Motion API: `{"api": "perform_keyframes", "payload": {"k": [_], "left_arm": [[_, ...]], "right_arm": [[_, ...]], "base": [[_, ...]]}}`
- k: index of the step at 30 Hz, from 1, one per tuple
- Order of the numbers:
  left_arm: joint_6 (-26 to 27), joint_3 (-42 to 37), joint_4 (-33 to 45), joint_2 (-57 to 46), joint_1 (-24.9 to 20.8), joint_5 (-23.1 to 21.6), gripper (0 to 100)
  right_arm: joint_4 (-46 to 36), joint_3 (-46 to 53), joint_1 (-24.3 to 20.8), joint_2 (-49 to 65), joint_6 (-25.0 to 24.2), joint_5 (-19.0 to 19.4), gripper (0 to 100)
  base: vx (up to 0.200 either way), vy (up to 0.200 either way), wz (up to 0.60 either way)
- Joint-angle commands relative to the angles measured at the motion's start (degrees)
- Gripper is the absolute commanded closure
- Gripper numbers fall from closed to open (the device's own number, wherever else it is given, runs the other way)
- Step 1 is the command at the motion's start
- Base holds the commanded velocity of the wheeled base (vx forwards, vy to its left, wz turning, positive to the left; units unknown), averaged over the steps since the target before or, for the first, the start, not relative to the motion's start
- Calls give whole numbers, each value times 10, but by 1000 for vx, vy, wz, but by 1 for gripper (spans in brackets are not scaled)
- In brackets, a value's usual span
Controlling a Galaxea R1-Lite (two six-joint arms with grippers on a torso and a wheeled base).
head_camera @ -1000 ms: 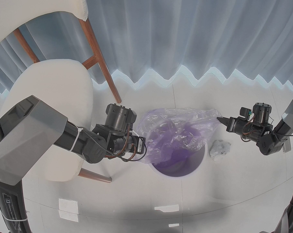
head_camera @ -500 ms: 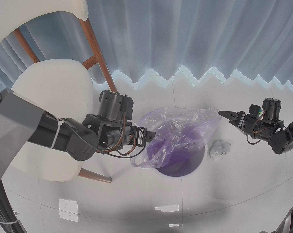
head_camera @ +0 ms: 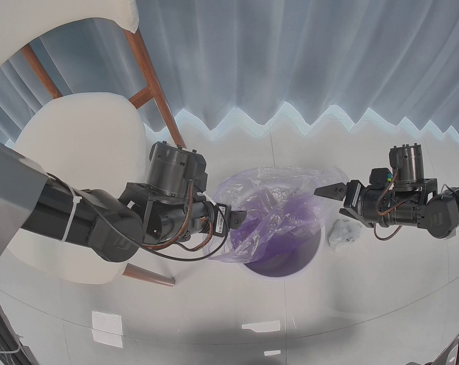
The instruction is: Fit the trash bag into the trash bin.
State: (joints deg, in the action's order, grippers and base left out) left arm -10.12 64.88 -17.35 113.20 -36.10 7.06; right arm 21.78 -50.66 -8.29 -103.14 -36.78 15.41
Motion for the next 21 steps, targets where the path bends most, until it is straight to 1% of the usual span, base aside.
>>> {"api": "perform_keyframes", "payload": {"k": [1,2,3,4,9,14,15,21], "left_arm": [[-3,-5,-18,-36,-25,-4,0],[-3,-5,-20,-37,-25,-4,0],[-3,-14,-32,-50,-28,-6,0],[-3,-20,-37,-56,-28,-6,0],[-3,-43,-43,-62,-26,-6,0],[-3,-64,-43,-57,-19,-4,0],[-3,-64,-44,-57,-19,-4,0],[-1,-63,-44,-41,-20,-1,0]], "right_arm": [[-11,-46,-19,-45,-2,-44,0],[-10,-48,-19,-47,-2,-47,0],[-10,-64,-19,-69,-2,-72,0],[-10,-70,-19,-76,-2,-79,0],[-13,-82,-20,-90,-2,-80,0],[-13,-91,-31,-102,-1,-82,0],[-13,-92,-31,-104,-1,-82,100],[-11,-93,-31,-112,4,-82,100]], "base": [[0,0,0],[0,0,0],[0,0,0],[0,0,0],[0,0,0],[0,0,0],[0,0,0],[0,0,0]]}}
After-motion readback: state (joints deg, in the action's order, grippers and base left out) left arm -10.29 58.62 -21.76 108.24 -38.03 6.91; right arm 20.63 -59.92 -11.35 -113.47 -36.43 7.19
